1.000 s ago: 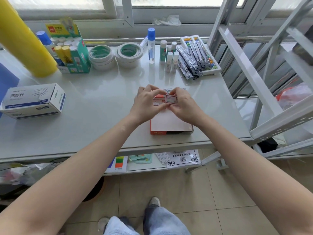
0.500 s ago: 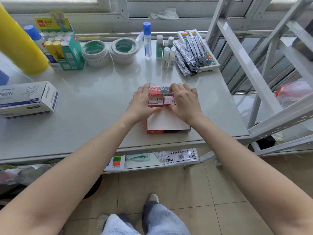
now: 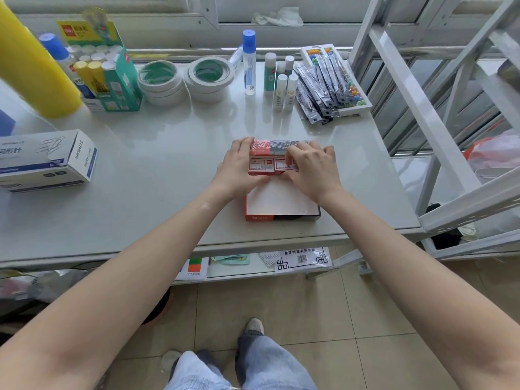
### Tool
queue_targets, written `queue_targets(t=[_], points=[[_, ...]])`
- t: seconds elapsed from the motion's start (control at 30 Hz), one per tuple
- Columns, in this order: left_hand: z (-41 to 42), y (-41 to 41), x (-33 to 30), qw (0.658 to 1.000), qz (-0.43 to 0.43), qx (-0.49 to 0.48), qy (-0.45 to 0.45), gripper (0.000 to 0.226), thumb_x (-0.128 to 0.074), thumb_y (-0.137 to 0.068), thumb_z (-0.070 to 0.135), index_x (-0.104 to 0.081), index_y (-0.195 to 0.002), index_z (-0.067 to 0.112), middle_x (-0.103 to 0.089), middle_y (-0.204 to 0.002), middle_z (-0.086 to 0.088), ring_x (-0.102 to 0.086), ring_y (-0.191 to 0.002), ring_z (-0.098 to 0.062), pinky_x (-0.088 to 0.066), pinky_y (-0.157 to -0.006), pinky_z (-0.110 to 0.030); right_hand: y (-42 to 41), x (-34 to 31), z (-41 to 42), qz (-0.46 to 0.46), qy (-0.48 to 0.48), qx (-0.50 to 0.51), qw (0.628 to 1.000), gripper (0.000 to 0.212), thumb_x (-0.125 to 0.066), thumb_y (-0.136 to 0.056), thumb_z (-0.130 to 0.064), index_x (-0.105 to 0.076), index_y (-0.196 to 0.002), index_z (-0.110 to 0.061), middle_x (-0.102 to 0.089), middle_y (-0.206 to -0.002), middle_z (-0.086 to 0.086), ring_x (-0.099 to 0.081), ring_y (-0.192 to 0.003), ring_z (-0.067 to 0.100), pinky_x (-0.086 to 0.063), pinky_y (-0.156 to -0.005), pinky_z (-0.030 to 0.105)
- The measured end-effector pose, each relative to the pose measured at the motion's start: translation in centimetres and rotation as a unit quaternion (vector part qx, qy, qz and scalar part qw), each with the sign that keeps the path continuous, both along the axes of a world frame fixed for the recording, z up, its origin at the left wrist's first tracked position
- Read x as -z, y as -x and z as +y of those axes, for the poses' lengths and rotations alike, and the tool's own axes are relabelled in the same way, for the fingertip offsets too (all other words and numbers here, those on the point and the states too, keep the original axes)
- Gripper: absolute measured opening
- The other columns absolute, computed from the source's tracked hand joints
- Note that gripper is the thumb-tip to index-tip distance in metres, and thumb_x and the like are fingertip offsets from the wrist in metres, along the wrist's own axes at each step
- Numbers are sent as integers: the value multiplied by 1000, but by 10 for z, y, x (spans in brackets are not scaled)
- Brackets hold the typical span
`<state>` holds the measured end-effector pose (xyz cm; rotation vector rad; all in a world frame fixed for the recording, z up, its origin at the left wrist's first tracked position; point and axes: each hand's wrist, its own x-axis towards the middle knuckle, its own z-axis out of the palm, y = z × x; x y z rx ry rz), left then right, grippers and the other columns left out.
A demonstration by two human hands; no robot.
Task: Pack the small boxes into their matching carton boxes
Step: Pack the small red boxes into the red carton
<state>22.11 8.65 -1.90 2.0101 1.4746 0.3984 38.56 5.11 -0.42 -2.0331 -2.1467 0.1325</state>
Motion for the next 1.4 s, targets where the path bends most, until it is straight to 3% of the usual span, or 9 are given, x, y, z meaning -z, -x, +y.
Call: queue_targets(t=[0.43,0.6,0.7,0.8,1.0,1.07,1.2,1.33,1.4], points=[[-4,0,-5,1000,4,-2,4,91,-55,-65,43,-26,-144,9,-33,-145,-10,-39,-131,-28,-36,-108,-45,7,1,-2,23,-34,-8,999,23,-61,-83,-30,-61,-94,-10,-63,-102,10,-58,-97,31,-37,-87,39],[-1,1,-5,1000,12,5,-5,85,-64,-78,24,-18,-148,7,-29,-151,-12,-31,-138,-28,-29,-114,-43,4,-5,-5,51,-50,-1,997,20,-56,-85,-32,-66,-90,-16,-68,-97,2,-60,-96,25,-35,-88,39],[-4,2,-4,1000,-8,-15,10,90,-62,-80,17,-6,-149,5,-14,-158,-13,-12,-147,-23,-12,-119,-30,0,-9,-8,95,-65,21,993,21,-52,-86,-21,-65,-101,-14,-66,-104,6,-57,-102,26,-37,-89,40],[-13,3,-4,998,-34,-50,28,91,-63,-80,17,-4,-149,4,-17,-155,-15,-12,-146,-23,-11,-116,-28,-7,-9,-12,123,-71,70,987,35,-51,-85,-14,-54,-120,-8,-53,-115,15,-51,-109,31,-44,-92,41],[-24,4,-6,991,-69,-105,53,84,-64,-79,18,-17,-146,2,-32,-144,-16,-40,-131,-29,-32,-112,-41,-11,-1,-25,205,61,145,966,58,-55,-88,-21,-32,-136,-1,-43,-132,21,-39,-126,36,-34,-104,39],[-27,4,-8,987,-82,-117,72,72,-61,-80,16,-28,-143,4,-37,-136,-14,-47,-123,-24,-37,-108,-37,-9,1,-27,208,75,162,962,50,-54,-88,-20,-40,-130,2,-47,-127,21,-41,-122,36,-34,-103,37],[-34,7,-11,987,-96,-106,78,46,-55,-76,8,-57,-122,13,-52,-117,-13,-53,-111,-23,-39,-97,-24,-1,-1,-27,236,90,179,951,25,-52,-85,-13,-57,-103,3,-42,-100,11,-51,-103,33,-37,-83,29],[-39,24,-15,982,-128,-119,74,49,-53,-74,5,-58,-121,17,-54,-117,-12,-55,-111,-27,-44,-103,-37,15,-3,-23,245,80,151,954,23,-50,-84,-9,-59,-104,1,-49,-105,14,-48,-93,28,-38,-81,28],[-41,37,-21,980,-136,-131,64,49,-52,-75,4,-56,-122,16,-57,-119,-10,-55,-112,-26,-45,-101,-37,27,-5,-19,250,73,134,956,25,-48,-84,-8,-60,-105,-1,-53,-111,17,-49,-95,29,-41,-86,31]])
